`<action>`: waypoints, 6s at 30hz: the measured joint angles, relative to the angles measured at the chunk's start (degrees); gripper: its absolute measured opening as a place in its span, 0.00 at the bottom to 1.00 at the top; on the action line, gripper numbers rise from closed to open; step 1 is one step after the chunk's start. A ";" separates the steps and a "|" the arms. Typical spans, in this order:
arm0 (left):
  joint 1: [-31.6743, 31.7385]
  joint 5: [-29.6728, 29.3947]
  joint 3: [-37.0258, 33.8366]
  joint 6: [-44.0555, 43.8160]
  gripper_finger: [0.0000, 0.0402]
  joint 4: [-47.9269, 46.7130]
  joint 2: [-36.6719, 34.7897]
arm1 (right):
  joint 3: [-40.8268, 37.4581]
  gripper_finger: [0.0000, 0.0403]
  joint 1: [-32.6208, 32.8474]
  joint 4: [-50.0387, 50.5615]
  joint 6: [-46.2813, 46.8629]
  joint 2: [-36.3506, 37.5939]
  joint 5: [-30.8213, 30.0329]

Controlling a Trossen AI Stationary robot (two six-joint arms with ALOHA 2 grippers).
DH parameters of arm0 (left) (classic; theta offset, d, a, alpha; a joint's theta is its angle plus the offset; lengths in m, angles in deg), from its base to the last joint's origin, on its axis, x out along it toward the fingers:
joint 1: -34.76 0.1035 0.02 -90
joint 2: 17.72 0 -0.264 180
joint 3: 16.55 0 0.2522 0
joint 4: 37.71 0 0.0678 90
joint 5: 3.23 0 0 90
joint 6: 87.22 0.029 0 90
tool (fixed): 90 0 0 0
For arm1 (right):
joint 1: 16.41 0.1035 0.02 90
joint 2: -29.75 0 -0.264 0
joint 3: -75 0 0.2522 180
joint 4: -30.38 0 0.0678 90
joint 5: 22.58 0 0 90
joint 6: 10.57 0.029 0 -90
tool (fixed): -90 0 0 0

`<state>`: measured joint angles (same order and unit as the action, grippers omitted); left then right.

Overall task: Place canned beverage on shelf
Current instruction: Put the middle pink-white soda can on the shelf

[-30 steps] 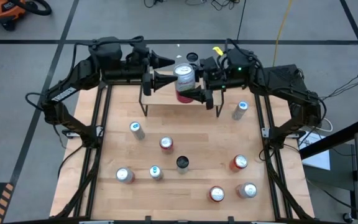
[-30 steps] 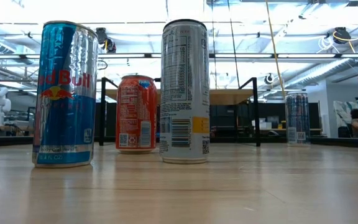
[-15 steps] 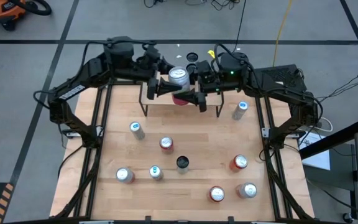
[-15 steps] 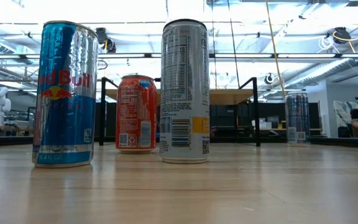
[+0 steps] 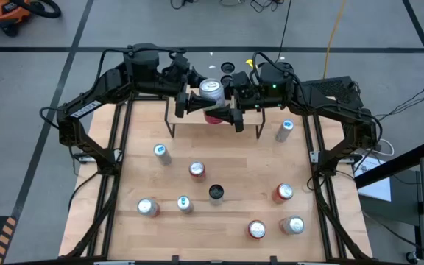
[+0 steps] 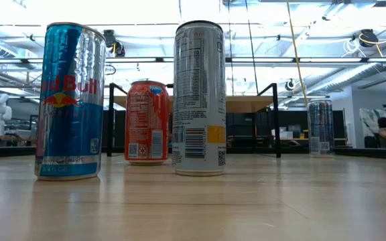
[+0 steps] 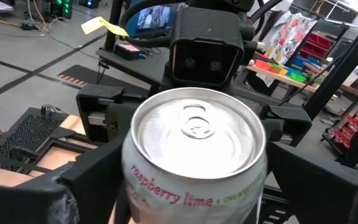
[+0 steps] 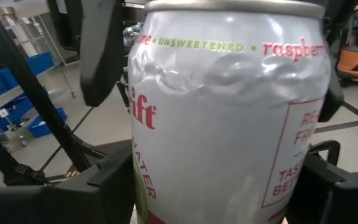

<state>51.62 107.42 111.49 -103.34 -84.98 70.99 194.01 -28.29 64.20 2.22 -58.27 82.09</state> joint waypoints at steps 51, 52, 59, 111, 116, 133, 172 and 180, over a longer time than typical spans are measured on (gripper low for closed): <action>0.02 -0.73 -0.09 6.15 0.77 0.00 -0.46 | 0.07 0.96 -0.04 7.21 6.20 2.27 0.28; 0.08 -0.32 -0.09 6.60 0.77 0.02 -0.46 | 0.07 0.96 -0.04 8.30 5.90 2.58 0.18; 1.49 5.33 -0.09 10.66 0.77 -0.02 -0.46 | 0.02 0.96 -0.50 20.08 4.64 5.77 -1.39; 35.93 35.57 -5.14 44.06 0.77 -1.30 20.48 | 0.00 0.97 -6.15 30.74 8.82 16.91 -13.82; 34.80 32.39 -5.14 44.20 0.77 -1.91 20.88 | 0.00 0.97 -6.14 30.74 8.55 16.67 -14.92; 33.70 30.41 -5.09 50.59 0.77 -5.26 20.85 | 0.00 0.97 -6.14 30.76 8.76 16.51 -14.91; 37.40 38.67 -5.09 55.60 0.77 -1.95 29.09 | 0.00 0.97 -6.16 30.79 9.10 15.51 -16.57; 36.65 34.95 -5.01 55.52 0.77 -2.71 28.98 | 0.00 0.97 -6.90 30.79 8.81 15.51 -16.53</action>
<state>88.28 142.37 106.49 -47.83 -87.69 99.97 194.01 -35.18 94.99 11.03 -42.76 65.55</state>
